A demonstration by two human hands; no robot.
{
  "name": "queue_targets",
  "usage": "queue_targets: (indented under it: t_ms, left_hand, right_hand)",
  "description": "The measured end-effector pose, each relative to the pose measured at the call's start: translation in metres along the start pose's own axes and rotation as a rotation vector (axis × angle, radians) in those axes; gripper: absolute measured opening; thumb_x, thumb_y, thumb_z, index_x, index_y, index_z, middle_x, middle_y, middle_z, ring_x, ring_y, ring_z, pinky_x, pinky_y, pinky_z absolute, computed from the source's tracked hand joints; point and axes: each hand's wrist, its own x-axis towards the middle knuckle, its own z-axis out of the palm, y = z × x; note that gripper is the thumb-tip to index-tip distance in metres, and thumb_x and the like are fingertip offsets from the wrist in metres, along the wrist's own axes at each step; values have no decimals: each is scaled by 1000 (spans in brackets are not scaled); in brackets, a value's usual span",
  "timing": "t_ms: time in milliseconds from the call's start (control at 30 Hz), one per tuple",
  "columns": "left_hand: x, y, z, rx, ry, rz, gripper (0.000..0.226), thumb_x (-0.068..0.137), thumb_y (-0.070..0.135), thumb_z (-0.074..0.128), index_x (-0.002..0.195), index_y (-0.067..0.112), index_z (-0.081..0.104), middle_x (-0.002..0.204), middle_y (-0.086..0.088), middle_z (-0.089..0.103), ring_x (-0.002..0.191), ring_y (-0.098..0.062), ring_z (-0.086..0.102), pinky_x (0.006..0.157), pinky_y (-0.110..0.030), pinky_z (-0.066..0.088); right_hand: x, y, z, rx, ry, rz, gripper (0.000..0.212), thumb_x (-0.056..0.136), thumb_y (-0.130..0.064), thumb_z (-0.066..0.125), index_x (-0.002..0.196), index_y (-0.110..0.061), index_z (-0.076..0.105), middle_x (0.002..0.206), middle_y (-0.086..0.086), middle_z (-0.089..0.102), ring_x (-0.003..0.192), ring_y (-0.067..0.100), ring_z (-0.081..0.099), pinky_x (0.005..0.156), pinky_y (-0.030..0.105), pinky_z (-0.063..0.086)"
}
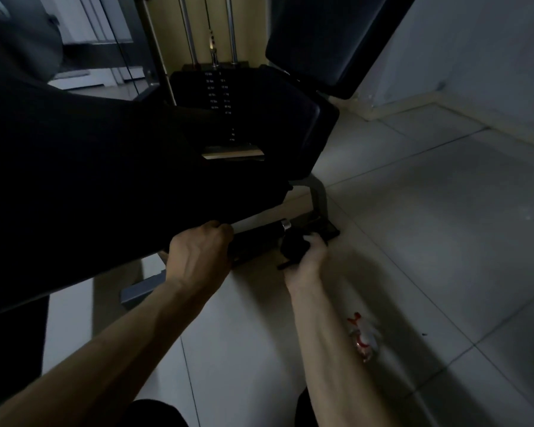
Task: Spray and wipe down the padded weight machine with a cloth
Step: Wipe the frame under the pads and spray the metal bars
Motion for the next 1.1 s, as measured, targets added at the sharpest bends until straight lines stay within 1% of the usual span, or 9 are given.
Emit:
queue_targets:
  t_ms: [133, 233, 333, 433, 533, 633, 800, 967, 1100]
  left_hand:
    - [2, -2, 3, -6, 34, -3, 25, 92, 24, 72, 115, 15, 69, 111, -6, 66, 89, -21, 66, 75, -30, 57]
    - [0, -3, 6, 3, 30, 6, 22, 92, 22, 73, 113, 14, 71, 109, -7, 68, 88, -22, 66, 73, -32, 57]
    - [-1, -2, 9, -15, 37, 39, 21, 87, 18, 79, 106, 11, 74, 102, -10, 70, 83, -26, 68, 70, -36, 59]
    - [0, -3, 13, -8, 46, 50, 23, 84, 17, 82, 103, 8, 74, 98, -12, 70, 79, -28, 67, 67, -38, 59]
    - [0, -3, 13, 10, 46, 38, 22, 82, 17, 84, 100, 8, 74, 95, -11, 70, 75, -28, 67, 63, -37, 58]
    - [0, -4, 18, 2, 63, 51, 22, 81, 15, 84, 100, 9, 73, 95, -11, 70, 75, -28, 67, 61, -39, 58]
    - [0, -6, 22, 8, 75, 40, 21, 81, 15, 82, 101, 13, 74, 96, -8, 70, 76, -26, 67, 60, -37, 57]
    - [0, -10, 29, -9, 98, 60, 23, 83, 19, 80, 104, 12, 73, 99, -9, 70, 80, -28, 67, 63, -40, 58]
    - [0, -13, 36, -6, 148, 101, 26, 81, 17, 82, 105, 11, 72, 98, -10, 70, 76, -27, 67, 61, -38, 57]
  right_hand:
    - [-5, -8, 1, -448, -28, -674, 35, 90, 1, 65, 118, -20, 60, 122, 5, 62, 108, 6, 63, 88, 26, 52]
    - [-4, 2, 13, -1151, -284, -1074, 21, 97, -24, 66, 117, -19, 66, 128, 1, 57, 121, 12, 56, 99, 30, 52]
    - [4, -15, 26, -1505, -280, -1078, 17, 100, -31, 57, 96, -17, 67, 106, 3, 66, 94, 19, 61, 76, 35, 51]
    - [15, -48, 57, -1746, -439, -616, 24, 99, -27, 57, 78, -13, 55, 78, 6, 60, 69, 27, 57, 62, 34, 39]
    - [26, -63, 80, -1426, -508, -24, 17, 91, -20, 64, 105, -11, 70, 104, 13, 71, 94, 33, 70, 70, 42, 59]
    - [29, -62, 77, -1090, -533, 263, 18, 91, -12, 63, 104, -3, 71, 103, 17, 72, 90, 28, 74, 78, 43, 63]
    - [28, -45, 51, -421, -510, 392, 18, 95, -4, 49, 84, -7, 61, 86, 10, 66, 89, 26, 69, 76, 37, 62]
    - [14, -4, 37, 233, -381, 293, 13, 91, -19, 58, 94, -13, 69, 89, 4, 68, 96, 25, 72, 87, 37, 58]
    - [-13, 18, 33, 123, -145, 90, 38, 107, -42, 48, 131, -15, 62, 119, 7, 71, 114, 25, 67, 99, 37, 53]
